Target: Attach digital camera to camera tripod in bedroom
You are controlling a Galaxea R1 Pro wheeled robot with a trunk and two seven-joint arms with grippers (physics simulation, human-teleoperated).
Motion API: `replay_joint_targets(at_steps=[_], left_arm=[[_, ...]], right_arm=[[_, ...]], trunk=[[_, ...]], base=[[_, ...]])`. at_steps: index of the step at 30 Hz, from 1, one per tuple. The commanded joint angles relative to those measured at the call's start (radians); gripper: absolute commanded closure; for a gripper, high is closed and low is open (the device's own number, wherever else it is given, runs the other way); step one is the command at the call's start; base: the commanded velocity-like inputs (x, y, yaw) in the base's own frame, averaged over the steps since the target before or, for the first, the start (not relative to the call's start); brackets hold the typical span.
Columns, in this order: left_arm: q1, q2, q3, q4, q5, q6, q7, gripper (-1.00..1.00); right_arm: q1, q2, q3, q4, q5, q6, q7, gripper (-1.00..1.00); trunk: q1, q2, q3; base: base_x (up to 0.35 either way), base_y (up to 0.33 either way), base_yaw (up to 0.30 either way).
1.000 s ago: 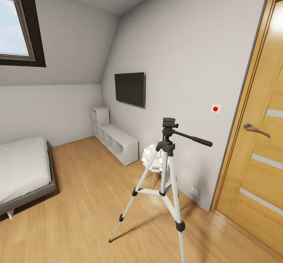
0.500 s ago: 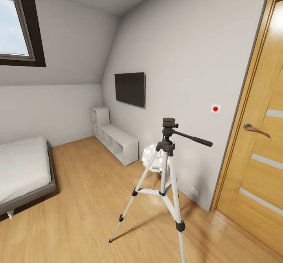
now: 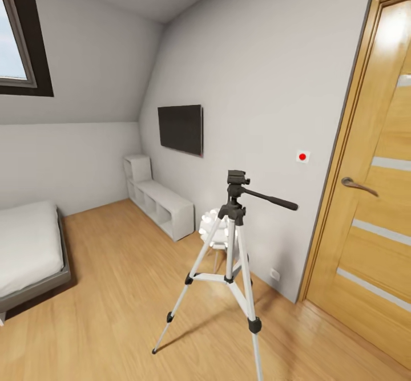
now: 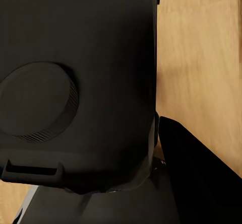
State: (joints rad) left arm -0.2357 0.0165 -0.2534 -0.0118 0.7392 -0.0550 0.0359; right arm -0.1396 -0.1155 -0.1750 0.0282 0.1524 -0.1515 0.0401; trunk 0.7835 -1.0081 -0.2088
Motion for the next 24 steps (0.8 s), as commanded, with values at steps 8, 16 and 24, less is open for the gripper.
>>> replay_joint_targets(at_steps=[8, 16, 24], left_arm=[[0.000, 0.001, -0.009, -0.001, 0.006, -0.001, 0.002, 1.00], [0.000, 0.000, -0.010, -0.001, 0.003, 0.000, 0.001, 1.00], [0.000, 0.003, -0.010, -0.001, 0.004, -0.001, 0.001, 1.00]], right_arm=[[-0.002, 0.000, -0.009, 0.003, 0.009, -0.005, 0.001, -1.00], [-0.002, -0.001, -0.008, 0.003, 0.010, -0.005, 0.003, -1.00], [-0.002, -0.001, -0.008, 0.003, 0.010, -0.006, 0.005, -1.00]], trunk=[[0.000, -0.001, -0.001], [0.000, -0.001, -0.001], [0.000, -0.001, -0.001]], base=[[0.000, 0.000, -0.262], [0.019, 0.000, -0.059], [0.217, 0.000, -0.002]])
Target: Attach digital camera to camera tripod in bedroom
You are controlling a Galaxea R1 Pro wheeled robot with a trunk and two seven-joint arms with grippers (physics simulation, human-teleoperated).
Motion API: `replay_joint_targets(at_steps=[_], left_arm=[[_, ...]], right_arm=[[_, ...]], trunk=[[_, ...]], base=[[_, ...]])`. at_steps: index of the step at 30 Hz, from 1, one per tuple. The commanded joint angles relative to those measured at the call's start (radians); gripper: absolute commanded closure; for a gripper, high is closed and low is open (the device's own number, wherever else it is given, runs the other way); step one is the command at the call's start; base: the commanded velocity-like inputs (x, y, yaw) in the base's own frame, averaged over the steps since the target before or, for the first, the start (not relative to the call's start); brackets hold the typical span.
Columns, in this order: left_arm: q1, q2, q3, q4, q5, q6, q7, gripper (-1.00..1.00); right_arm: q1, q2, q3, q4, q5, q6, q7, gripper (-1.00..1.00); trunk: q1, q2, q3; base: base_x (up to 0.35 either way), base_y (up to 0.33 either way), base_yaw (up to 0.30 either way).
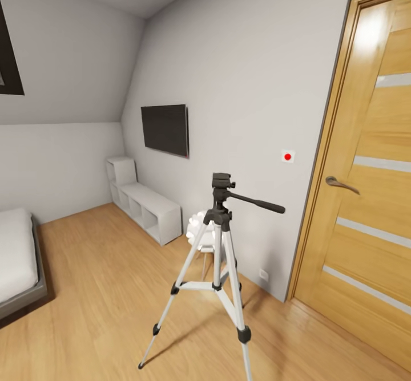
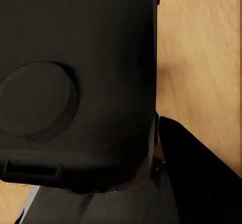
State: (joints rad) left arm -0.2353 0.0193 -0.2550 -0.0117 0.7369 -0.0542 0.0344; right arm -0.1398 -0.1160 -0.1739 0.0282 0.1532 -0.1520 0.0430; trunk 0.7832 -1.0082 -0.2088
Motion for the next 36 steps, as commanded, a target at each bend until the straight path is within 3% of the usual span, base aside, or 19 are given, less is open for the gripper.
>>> replay_joint_targets(at_steps=[1, 36], left_arm=[[0.000, 0.001, -0.008, -0.001, 0.007, -0.002, 0.002, 1.00], [-0.001, -0.001, -0.007, -0.001, 0.009, -0.003, 0.004, 1.00]], right_arm=[[-0.001, -0.001, -0.009, 0.003, 0.009, -0.006, 0.002, -1.00], [-0.001, -0.005, -0.006, 0.001, 0.015, -0.008, -0.004, -1.00]], trunk=[[0.000, -0.001, -0.001], [0.000, -0.001, -0.001]], base=[[0.109, 0.000, -0.001], [0.010, 0.000, 0.000]])
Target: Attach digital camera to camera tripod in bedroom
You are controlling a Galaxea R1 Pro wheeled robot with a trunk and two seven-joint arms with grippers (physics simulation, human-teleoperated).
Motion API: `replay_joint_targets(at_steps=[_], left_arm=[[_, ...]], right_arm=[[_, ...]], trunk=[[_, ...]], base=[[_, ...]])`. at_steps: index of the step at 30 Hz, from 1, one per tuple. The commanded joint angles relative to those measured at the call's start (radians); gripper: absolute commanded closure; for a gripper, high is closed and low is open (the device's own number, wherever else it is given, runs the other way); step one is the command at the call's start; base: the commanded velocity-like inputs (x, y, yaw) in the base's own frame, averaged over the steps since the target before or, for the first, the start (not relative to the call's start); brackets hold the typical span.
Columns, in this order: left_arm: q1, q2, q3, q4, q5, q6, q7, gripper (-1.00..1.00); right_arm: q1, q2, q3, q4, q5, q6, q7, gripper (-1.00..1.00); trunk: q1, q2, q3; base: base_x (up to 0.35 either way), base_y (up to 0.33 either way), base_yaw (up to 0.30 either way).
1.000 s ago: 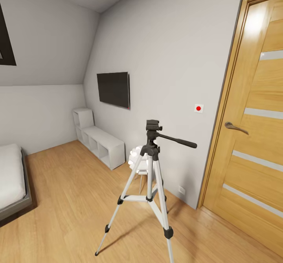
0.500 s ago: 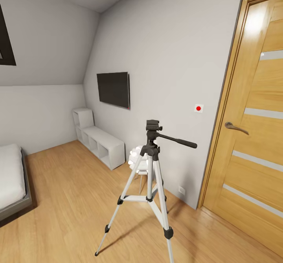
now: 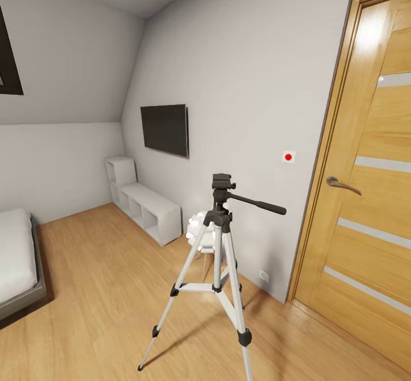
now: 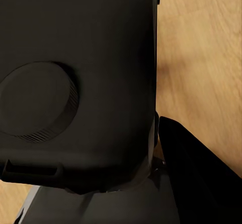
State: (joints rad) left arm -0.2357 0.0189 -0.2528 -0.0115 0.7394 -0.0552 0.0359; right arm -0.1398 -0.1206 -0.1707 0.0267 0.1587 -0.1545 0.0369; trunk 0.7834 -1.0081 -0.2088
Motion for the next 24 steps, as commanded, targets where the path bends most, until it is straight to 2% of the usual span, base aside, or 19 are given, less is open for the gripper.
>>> replay_joint_targets(at_steps=[1, 2, 3, 5, 7, 8, 9, 11, 16, 18, 19, 20, 21, 24], left_arm=[[0.000, 0.000, -0.009, -0.001, 0.006, -0.001, 0.002, 1.00], [0.000, 0.000, -0.009, -0.001, 0.006, -0.002, 0.002, 1.00], [0.000, 0.002, -0.008, -0.001, 0.006, -0.002, 0.002, 1.00], [0.000, 0.002, -0.008, -0.001, 0.006, -0.002, 0.002, 1.00], [0.000, 0.002, -0.008, -0.001, 0.006, -0.002, 0.002, 1.00], [0.000, 0.001, -0.009, -0.001, 0.006, -0.002, 0.002, 1.00], [0.000, 0.001, -0.009, -0.001, 0.006, -0.002, 0.002, 1.00], [0.000, 0.000, -0.009, -0.001, 0.006, -0.002, 0.001, 1.00], [0.000, 0.000, -0.009, -0.001, 0.006, -0.002, 0.001, 1.00], [0.000, 0.000, -0.009, -0.001, 0.006, -0.002, 0.001, 1.00], [0.000, 0.000, -0.009, -0.001, 0.006, -0.002, 0.001, 1.00], [0.001, 0.000, -0.009, -0.001, 0.006, -0.002, 0.001, 1.00], [0.001, 0.000, -0.009, -0.001, 0.006, -0.002, 0.001, 1.00], [0.001, 0.000, -0.009, -0.001, 0.006, -0.002, 0.001, 1.00]], right_arm=[[-0.001, -0.001, -0.009, 0.003, 0.011, -0.006, 0.000, -1.00], [-0.001, -0.005, -0.007, 0.003, 0.014, -0.007, -0.003, -1.00], [-0.068, -0.019, 0.038, -0.502, 0.088, 0.364, 0.007, -1.00], [-0.099, -0.016, 0.039, -0.670, 0.085, 0.492, 0.013, -1.00], [-0.142, -0.012, 0.039, -0.752, 0.082, 0.558, 0.019, -1.00], [-0.159, -0.011, 0.039, -0.769, 0.081, 0.574, 0.022, -1.00], [-0.217, -0.007, 0.040, -0.797, 0.078, 0.605, 0.034, -1.00], [-0.277, -0.004, 0.040, -0.800, 0.076, 0.622, 0.051, -1.00], [-0.380, -0.001, 0.040, -0.789, 0.073, 0.641, 0.116, -1.00], [-0.421, -0.001, 0.040, -0.790, 0.074, 0.665, 0.169, -1.00], [-0.441, -0.002, 0.040, -0.795, 0.074, 0.689, 0.217, -1.00], [-0.459, -0.002, 0.040, -0.814, 0.075, 0.731, 0.306, -1.00], [-0.463, -0.002, 0.041, -0.825, 0.075, 0.744, 0.338, -1.00], [-0.473, 0.000, 0.045, -0.893, 0.077, 0.786, 0.504, -1.00]], trunk=[[0.000, -0.001, -0.001], [0.000, -0.001, -0.001], [0.000, -0.001, -0.001], [0.000, -0.001, -0.001], [0.000, -0.001, -0.001], [0.000, -0.001, -0.001], [0.000, -0.001, -0.001], [0.000, -0.001, -0.001], [0.000, -0.001, -0.001], [0.000, -0.001, -0.001], [0.000, -0.001, -0.001], [0.000, -0.001, -0.001], [0.000, -0.001, -0.001], [0.000, -0.001, -0.001]], base=[[0.000, 0.000, 0.000], [0.000, 0.000, 0.000], [0.000, 0.000, 0.000], [0.000, 0.000, 0.000], [0.000, 0.000, 0.000], [0.000, 0.000, 0.000], [0.000, 0.000, 0.000], [0.000, 0.000, 0.000], [0.000, 0.000, 0.000], [0.000, 0.000, 0.000], [0.000, 0.000, 0.000], [0.000, 0.000, 0.000], [0.000, 0.000, 0.000], [0.000, 0.000, 0.000]])
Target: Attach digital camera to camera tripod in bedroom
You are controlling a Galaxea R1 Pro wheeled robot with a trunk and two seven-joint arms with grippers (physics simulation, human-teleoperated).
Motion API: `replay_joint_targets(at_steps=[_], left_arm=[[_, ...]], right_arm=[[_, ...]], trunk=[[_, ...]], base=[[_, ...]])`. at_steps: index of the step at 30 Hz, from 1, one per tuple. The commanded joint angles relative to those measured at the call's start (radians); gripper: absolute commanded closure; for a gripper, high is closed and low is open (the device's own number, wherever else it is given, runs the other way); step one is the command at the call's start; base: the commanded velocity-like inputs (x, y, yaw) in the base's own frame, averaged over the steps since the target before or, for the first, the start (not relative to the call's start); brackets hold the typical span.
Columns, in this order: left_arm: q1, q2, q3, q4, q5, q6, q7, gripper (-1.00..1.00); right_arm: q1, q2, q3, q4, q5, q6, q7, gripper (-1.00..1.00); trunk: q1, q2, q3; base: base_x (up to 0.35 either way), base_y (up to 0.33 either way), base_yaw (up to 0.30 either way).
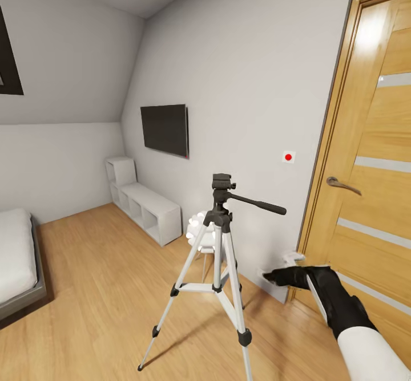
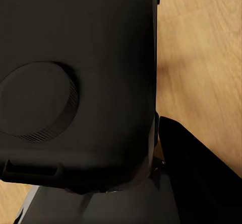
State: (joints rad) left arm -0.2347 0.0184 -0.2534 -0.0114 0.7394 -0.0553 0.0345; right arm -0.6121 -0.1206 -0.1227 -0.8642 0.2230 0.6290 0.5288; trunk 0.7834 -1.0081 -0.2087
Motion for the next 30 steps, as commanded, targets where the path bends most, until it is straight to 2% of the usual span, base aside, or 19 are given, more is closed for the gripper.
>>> replay_joint_targets(at_steps=[1, 2, 5, 8, 14, 16, 18, 21, 23, 30], left_arm=[[0.000, 0.000, -0.009, -0.001, 0.006, -0.001, 0.002, 1.00], [0.000, 0.000, -0.009, -0.001, 0.006, -0.001, 0.002, 1.00], [0.000, 0.000, -0.009, -0.001, 0.006, -0.001, 0.002, 1.00], [-0.001, 0.000, -0.009, -0.001, 0.006, -0.001, 0.002, 1.00], [-0.001, 0.000, -0.009, -0.001, 0.006, -0.001, 0.002, 1.00], [0.011, -0.011, 0.004, -0.012, 0.018, -0.013, 0.016, 1.00], [0.022, -0.011, 0.010, -0.023, 0.027, -0.018, 0.030, 1.00], [0.040, -0.006, 0.003, -0.028, 0.019, -0.010, 0.028, 1.00], [0.040, -0.001, -0.001, -0.023, 0.012, -0.004, 0.020, 1.00], [0.003, 0.001, -0.005, -0.019, 0.006, -0.001, 0.016, 1.00]], right_arm=[[-0.002, 0.002, -0.002, -0.031, 0.014, 0.008, 0.068, -1.00], [-0.003, 0.002, -0.002, -0.059, 0.018, 0.009, 0.112, -1.00], [-0.004, 0.011, -0.001, -0.090, 0.021, 0.012, 0.160, -1.00], [0.002, 0.040, 0.001, -0.106, 0.023, 0.014, 0.187, -1.00], [0.009, 0.089, 0.002, -0.109, 0.024, 0.014, 0.195, -1.00], [0.019, 0.100, -0.010, -0.098, 0.027, 0.002, 0.184, -1.00], [0.016, 0.111, -0.019, -0.087, 0.028, -0.009, 0.173, -1.00], [0.013, 0.128, -0.020, -0.070, 0.029, -0.025, 0.156, -1.00], [0.010, 0.116, -0.024, -0.059, 0.029, -0.037, 0.156, -1.00], [0.008, 0.077, -0.029, -0.045, 0.033, 0.002, 0.195, -1.00]], trunk=[[0.000, -0.001, -0.001], [0.000, -0.001, -0.001], [0.000, -0.001, -0.001], [0.000, -0.001, -0.001], [0.000, -0.001, -0.001], [0.000, -0.001, -0.001], [0.000, -0.001, -0.001], [0.000, -0.001, -0.001], [0.000, -0.001, -0.001], [0.000, -0.001, -0.001]], base=[[0.000, 0.000, 0.000], [0.000, 0.000, 0.000], [0.000, 0.000, 0.000], [0.000, 0.000, 0.000], [0.000, 0.000, 0.000], [0.000, 0.000, 0.000], [0.000, 0.000, 0.000], [0.000, 0.000, 0.000], [0.000, 0.000, 0.000], [0.000, 0.000, 0.000]])
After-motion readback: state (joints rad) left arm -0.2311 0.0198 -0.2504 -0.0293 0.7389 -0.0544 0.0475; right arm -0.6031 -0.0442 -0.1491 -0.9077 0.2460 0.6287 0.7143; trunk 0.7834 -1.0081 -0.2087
